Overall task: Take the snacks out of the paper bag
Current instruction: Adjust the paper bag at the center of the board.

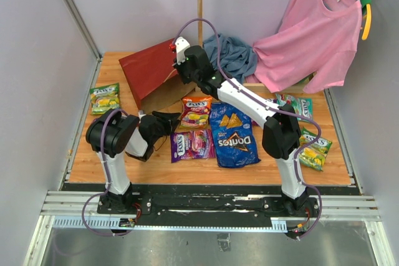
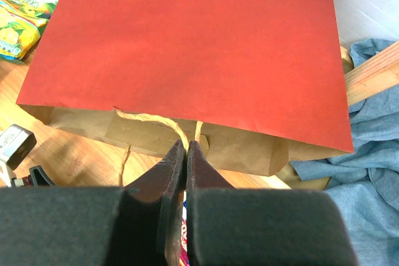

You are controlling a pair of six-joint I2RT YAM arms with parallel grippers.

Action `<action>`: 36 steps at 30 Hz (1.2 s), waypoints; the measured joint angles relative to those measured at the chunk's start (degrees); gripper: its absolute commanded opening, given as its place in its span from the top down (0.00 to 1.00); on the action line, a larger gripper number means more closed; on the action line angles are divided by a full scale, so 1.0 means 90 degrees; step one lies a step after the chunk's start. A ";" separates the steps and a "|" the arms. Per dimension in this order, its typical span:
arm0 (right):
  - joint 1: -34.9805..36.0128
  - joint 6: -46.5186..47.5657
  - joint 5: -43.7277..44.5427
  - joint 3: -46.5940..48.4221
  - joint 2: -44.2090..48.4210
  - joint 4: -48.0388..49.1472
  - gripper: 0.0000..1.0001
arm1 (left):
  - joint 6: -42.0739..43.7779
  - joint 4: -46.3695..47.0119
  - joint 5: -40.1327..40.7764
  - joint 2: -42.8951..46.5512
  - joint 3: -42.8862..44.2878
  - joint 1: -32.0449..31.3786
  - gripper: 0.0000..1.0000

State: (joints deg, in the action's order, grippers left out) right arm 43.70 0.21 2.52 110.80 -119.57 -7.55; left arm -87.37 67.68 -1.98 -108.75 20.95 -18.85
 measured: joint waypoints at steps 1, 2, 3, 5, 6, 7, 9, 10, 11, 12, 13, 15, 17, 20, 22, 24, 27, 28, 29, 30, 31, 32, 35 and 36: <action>0.0000 0.0000 0.0000 0.0000 0.0000 0.0000 0.99 | -0.0041 0.0041 0.0024 -0.0015 -0.0019 0.0000 0.52; 0.0000 0.0000 0.0000 0.0000 0.0000 -0.0002 0.99 | -0.0073 0.0063 0.0053 -0.0024 -0.0027 0.0000 0.52; 0.0000 0.0000 0.0000 0.0000 0.0000 0.0000 0.99 | -0.0102 0.0087 0.0092 -0.0036 -0.0032 -0.0002 0.52; 0.0000 0.0000 0.0000 0.0000 0.0000 0.0000 0.99 | -0.0143 0.0097 0.0151 -0.0053 -0.0032 0.0000 0.53; 0.0000 0.0000 0.0000 0.0000 0.0000 0.0000 0.99 | -0.0160 0.0097 0.0172 -0.0058 -0.0029 0.0000 0.53; 0.0000 0.0000 0.0000 0.0000 0.0000 0.0000 0.99 | -0.0168 0.0095 0.0206 -0.0068 -0.0019 0.0000 0.54; 0.0000 0.0000 0.0000 0.0000 0.0000 -0.0002 0.99 | -0.0163 0.0078 0.0270 -0.0097 0.0046 0.0002 0.55; 0.0000 0.0000 0.0000 0.0000 0.0000 -0.0002 0.99 | -0.0163 0.0053 0.0294 -0.0117 0.0087 0.0005 0.55; 0.0000 0.0002 0.0000 0.0000 0.0000 -0.0002 0.99 | -0.0160 0.0012 0.0323 -0.0129 0.0134 0.0010 0.56; 0.0000 0.0002 0.0000 0.0000 0.0000 -0.0002 0.99 | -0.0155 -0.0032 0.0342 -0.0141 0.0180 0.0017 0.57; 0.0000 0.0002 0.0000 0.0000 0.0000 -0.0002 0.99 | -0.0146 -0.0087 0.0367 -0.0151 0.0238 0.0024 0.58; 0.0000 0.0002 0.0000 0.0000 0.0000 -0.0002 0.99 | -0.0104 -0.0189 0.0398 -0.0172 0.0350 0.0046 0.60; 0.0000 0.0002 0.0000 0.0000 0.0000 -0.0002 0.99 | -0.0056 -0.0257 0.0418 -0.0202 0.0447 0.0053 0.64; 0.0000 0.0002 0.0000 0.0000 0.0000 -0.0002 0.99 | 0.0010 -0.0350 0.0430 -0.0253 0.0525 0.0053 0.73; 0.0000 0.0000 0.0000 0.0000 0.0000 -0.0002 0.99 | 0.0036 -0.0389 0.0430 -0.0287 0.0534 0.0058 0.82; 0.0000 0.0002 0.0000 0.0000 0.0000 -0.0002 0.99 | 0.0100 -0.0408 0.0432 -0.0308 0.0544 0.0066 0.93; 0.0000 0.0002 0.0000 0.0000 0.0000 -0.0002 0.99 | 0.0194 -0.0418 0.0430 -0.0313 0.0551 0.0090 0.99; 0.0000 0.0002 0.0000 0.0000 0.0000 -0.0002 0.98 | 0.0211 -0.0420 0.0432 -0.0313 0.0554 0.0092 1.00; -0.0002 0.0002 0.0000 0.0000 0.0000 -0.0002 0.96 | 0.0245 -0.0432 0.0432 -0.0306 0.0554 0.0092 0.99; -0.0005 0.0002 0.0000 0.0000 0.0000 -0.0002 0.91 | 0.0279 -0.0457 0.0432 -0.0291 0.0554 0.0092 0.99; -0.0012 0.0002 0.0000 0.0000 0.0000 -0.0002 0.86 | 0.0328 -0.0515 0.0435 -0.0253 0.0554 0.0095 1.00; -0.0019 0.0002 -0.0002 0.0000 0.0000 0.0000 0.83 | 0.0386 -0.0578 0.0442 -0.0194 0.0554 0.0095 0.99; -0.0044 -0.0005 -0.0002 0.0000 0.0000 -0.0002 0.70 | 0.0687 -0.0959 0.0498 0.0168 0.0583 0.0095 0.99; -0.0044 -0.0005 -0.0007 0.0000 0.0000 0.0000 0.66 | 0.0806 -0.1100 0.0520 0.0299 0.0622 0.0095 0.99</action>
State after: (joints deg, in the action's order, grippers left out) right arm 43.31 0.16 2.46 110.80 -119.57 -7.55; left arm -80.12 57.78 2.70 -106.06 26.55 -18.00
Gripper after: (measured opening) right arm 0.234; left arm 0.019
